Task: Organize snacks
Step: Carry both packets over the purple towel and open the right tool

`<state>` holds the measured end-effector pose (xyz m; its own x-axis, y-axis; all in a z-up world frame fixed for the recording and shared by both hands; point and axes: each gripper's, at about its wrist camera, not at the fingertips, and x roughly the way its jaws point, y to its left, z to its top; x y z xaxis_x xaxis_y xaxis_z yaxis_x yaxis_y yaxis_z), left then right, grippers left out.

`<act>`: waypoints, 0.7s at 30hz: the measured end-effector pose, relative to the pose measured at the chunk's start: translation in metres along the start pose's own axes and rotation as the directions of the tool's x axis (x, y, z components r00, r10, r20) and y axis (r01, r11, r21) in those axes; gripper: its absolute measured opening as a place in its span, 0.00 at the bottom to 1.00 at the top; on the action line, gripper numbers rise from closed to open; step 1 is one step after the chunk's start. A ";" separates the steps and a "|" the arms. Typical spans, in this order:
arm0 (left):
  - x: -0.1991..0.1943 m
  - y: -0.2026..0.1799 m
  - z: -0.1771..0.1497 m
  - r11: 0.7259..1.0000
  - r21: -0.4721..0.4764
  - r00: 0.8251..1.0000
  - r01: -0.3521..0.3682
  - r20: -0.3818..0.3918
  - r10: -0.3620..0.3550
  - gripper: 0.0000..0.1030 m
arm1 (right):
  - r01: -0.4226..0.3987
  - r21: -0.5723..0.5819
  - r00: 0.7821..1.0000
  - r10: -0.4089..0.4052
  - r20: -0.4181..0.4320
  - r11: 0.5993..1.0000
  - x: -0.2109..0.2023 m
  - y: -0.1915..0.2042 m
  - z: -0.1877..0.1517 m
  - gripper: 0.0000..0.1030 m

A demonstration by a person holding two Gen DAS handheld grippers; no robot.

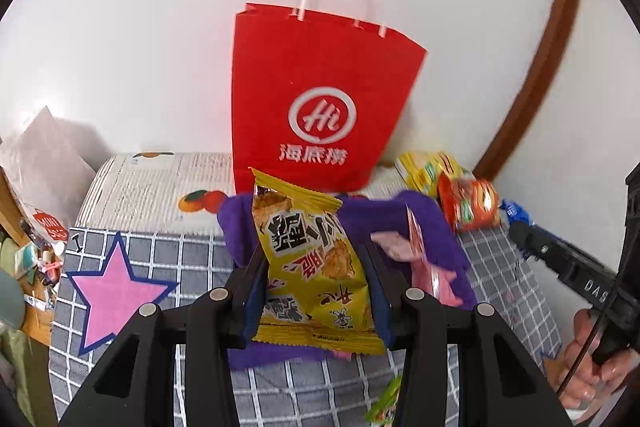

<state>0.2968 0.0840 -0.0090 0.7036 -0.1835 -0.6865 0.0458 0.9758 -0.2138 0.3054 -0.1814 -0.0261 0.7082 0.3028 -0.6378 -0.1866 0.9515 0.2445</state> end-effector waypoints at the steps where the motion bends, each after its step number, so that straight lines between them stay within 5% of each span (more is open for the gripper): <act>1: 0.002 0.002 0.003 1.000 -0.010 1.000 0.004 0.001 -0.004 0.41 | -0.003 -0.002 1.000 0.003 -0.009 1.000 0.008 0.004 0.007 0.41; 9: 0.028 0.003 0.016 1.000 -0.028 1.000 -0.011 0.000 0.011 0.41 | -0.072 0.014 0.995 0.073 -0.069 0.997 0.050 0.011 0.029 0.41; 21: 0.080 0.020 0.017 0.997 -0.071 0.998 -0.037 -0.045 0.034 0.41 | -0.072 0.018 0.974 0.074 -0.215 0.997 0.104 -0.010 0.025 0.41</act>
<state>0.3659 0.0909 -0.0560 0.6719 -0.1558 -0.7240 -0.0303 0.9710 -0.2371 0.3979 -0.1610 -0.0768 0.5292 0.3767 -0.7603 -0.2243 0.9263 0.3028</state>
